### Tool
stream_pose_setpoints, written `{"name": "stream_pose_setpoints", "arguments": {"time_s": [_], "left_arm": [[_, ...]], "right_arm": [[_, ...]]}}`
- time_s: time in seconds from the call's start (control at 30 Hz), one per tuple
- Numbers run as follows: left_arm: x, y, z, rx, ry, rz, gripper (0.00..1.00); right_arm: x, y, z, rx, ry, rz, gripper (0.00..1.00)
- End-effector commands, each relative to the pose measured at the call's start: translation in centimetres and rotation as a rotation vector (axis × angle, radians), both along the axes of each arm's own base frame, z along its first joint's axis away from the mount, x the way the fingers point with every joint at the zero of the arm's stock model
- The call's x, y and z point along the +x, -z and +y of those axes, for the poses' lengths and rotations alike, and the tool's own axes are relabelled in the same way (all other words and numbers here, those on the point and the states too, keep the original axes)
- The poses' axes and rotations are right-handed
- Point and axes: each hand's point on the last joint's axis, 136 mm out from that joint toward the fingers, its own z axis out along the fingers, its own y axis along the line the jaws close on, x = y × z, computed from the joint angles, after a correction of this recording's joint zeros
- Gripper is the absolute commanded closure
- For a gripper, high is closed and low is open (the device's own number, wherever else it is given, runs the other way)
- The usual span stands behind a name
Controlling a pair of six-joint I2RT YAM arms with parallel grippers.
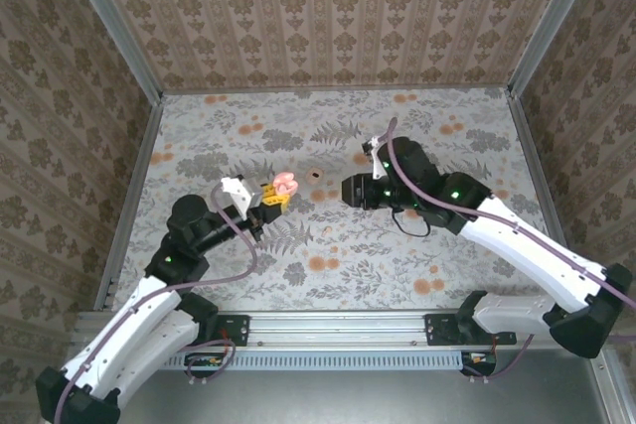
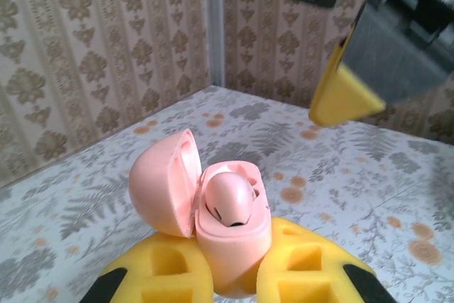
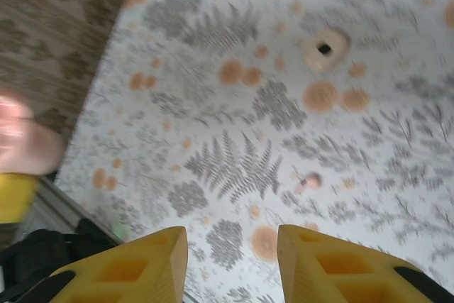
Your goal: Insert the wireless bluetooth earbuds into the charging case
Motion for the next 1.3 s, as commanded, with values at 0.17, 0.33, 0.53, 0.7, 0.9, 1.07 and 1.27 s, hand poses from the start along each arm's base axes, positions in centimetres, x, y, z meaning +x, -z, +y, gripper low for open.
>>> {"name": "stream_pose_setpoints", "arguments": {"time_s": [0.17,0.33,0.53,0.7,0.9,1.07,1.27], "left_arm": [[0.1,1.7,1.9,0.077,-0.082,0.031,1.00],[0.0,2.0,1.9,0.085,-0.078,0.034,1.00],[-0.1,2.5,1.9,0.094,-0.071,0.045,1.00],[0.0,2.9,1.8,0.098,-0.068,0.052,1.00],[0.0,3.3,1.6,0.097,-0.059,0.057,1.00],[-0.1,3.5,1.5,0.097,-0.049,0.061,1.00],[-0.2,3.3,1.4,0.090,-0.040,0.059,1.00]], "right_arm": [[0.2,11.0,4.0,-0.024,0.082,0.324,0.63],[0.1,15.3,5.4,-0.093,0.096,0.412,0.61],[0.1,18.9,5.3,-0.161,0.137,0.480,0.60],[0.2,20.5,5.4,-0.192,0.152,0.513,0.58],[0.4,22.1,6.0,-0.215,0.154,0.541,0.57],[0.9,22.7,6.0,-0.236,0.166,0.543,0.57],[1.2,22.9,5.3,-0.270,0.183,0.530,0.56]]}}
